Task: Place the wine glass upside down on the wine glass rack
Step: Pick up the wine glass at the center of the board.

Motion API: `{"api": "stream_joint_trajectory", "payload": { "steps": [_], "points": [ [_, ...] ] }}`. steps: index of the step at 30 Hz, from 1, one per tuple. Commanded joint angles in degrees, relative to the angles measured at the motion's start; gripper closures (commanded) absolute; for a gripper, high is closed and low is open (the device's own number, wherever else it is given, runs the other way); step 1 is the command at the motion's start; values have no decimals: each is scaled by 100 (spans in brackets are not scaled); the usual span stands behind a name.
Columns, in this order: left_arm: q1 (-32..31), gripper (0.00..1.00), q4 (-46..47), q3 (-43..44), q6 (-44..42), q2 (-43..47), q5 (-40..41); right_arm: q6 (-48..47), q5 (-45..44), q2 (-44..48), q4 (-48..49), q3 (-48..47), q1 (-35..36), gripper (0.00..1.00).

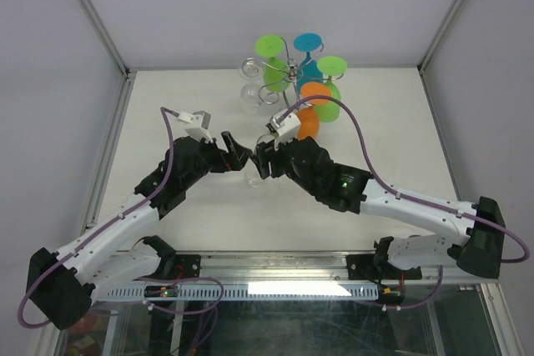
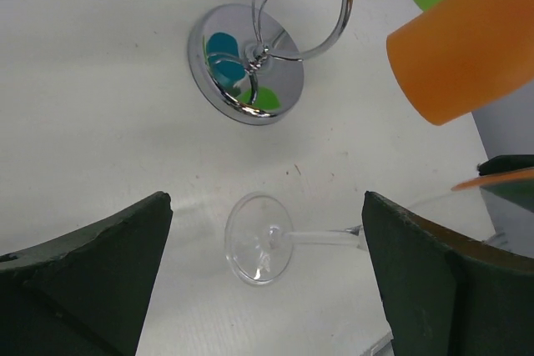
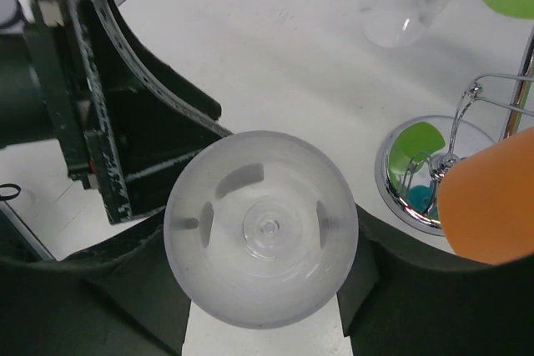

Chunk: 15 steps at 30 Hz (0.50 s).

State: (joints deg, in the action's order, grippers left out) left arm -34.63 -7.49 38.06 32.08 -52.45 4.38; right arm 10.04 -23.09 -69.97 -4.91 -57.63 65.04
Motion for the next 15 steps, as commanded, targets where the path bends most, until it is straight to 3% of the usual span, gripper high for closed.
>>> {"api": "stream_joint_trajectory", "payload": {
  "steps": [1, 15],
  "points": [
    [-251, 5, 755, -164, 495, -44, -112, -143, 57, 347, 517, -400, 18, 50],
    [-649, 8, 1574, -503, 938, -206, -297, -448, 95, 427, 947, -713, 23, 53]
  ]
}}
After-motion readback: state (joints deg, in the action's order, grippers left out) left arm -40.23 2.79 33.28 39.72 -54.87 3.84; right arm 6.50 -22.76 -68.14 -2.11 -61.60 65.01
